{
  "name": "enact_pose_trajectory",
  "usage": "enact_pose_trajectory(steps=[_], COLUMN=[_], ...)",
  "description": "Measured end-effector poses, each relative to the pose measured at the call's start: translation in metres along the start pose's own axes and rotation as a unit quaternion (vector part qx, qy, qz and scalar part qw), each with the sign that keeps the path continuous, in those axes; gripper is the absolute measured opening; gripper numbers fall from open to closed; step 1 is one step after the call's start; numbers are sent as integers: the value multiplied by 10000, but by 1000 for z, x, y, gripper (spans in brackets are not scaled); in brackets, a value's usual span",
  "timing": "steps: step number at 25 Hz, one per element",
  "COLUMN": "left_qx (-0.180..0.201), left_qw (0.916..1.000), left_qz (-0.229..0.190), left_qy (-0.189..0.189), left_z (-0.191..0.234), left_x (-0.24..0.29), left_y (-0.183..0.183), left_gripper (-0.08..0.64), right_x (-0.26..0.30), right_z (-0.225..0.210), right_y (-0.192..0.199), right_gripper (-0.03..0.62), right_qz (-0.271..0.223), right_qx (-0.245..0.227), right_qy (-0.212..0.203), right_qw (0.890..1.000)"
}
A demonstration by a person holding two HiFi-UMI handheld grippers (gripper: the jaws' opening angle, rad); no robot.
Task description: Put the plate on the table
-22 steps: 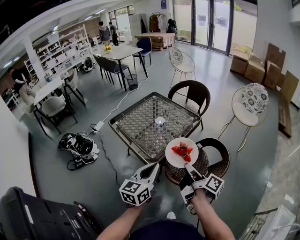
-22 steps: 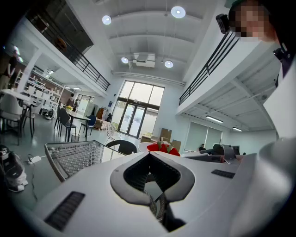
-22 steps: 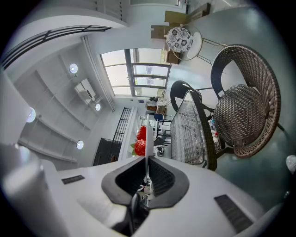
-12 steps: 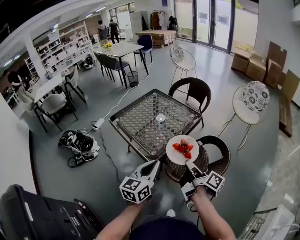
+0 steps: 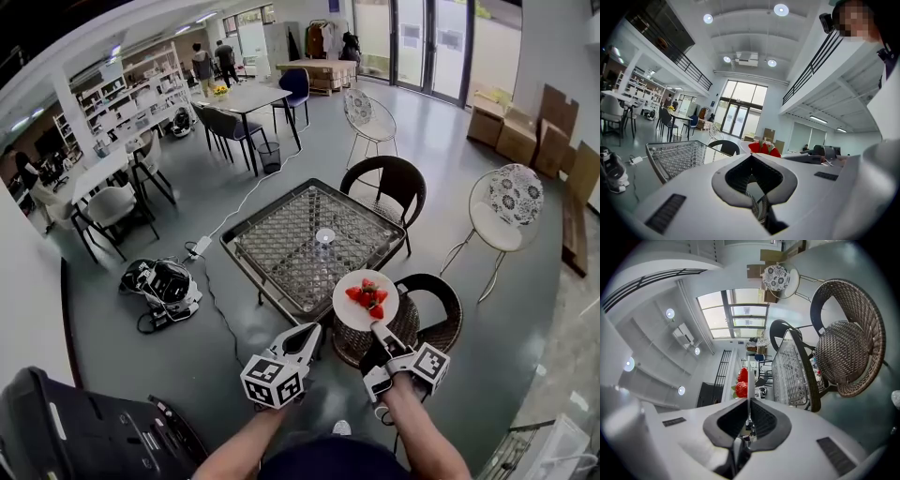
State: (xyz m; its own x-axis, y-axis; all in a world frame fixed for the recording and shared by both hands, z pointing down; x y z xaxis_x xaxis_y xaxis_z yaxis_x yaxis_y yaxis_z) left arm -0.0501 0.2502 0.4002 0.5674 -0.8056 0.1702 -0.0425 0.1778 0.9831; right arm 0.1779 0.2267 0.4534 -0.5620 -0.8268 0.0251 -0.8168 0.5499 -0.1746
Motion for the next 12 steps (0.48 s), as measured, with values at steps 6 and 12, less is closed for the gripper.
enact_pose_trajectory(steps=[6, 12], left_qx=[-6, 9], left_qw=[10000, 9999], left_qz=[46, 89], left_qy=[-31, -87], left_z=[-6, -8], left_x=[13, 23], left_y=[-5, -6], left_gripper=[5, 5], right_x=[0, 7], right_z=[5, 5], right_y=[-14, -24], right_gripper=[17, 15], right_qz=[36, 110], right_qx=[7, -19], right_qy=[47, 64], right_qw=[10000, 9999])
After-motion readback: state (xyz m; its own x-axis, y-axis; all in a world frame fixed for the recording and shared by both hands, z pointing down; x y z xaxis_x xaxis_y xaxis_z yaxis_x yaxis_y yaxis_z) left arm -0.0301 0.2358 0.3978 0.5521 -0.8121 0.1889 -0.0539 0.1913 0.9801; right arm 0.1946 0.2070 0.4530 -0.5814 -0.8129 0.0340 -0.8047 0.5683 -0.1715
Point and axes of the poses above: the fingertips, and each gripper's own axes: x forward along the fingers, z to its left, y out of its underside, the point moved 8 cm from there along -x, backward along the fingers, and after that the axes turned 13 degrees about x, right-handed, at the moved point
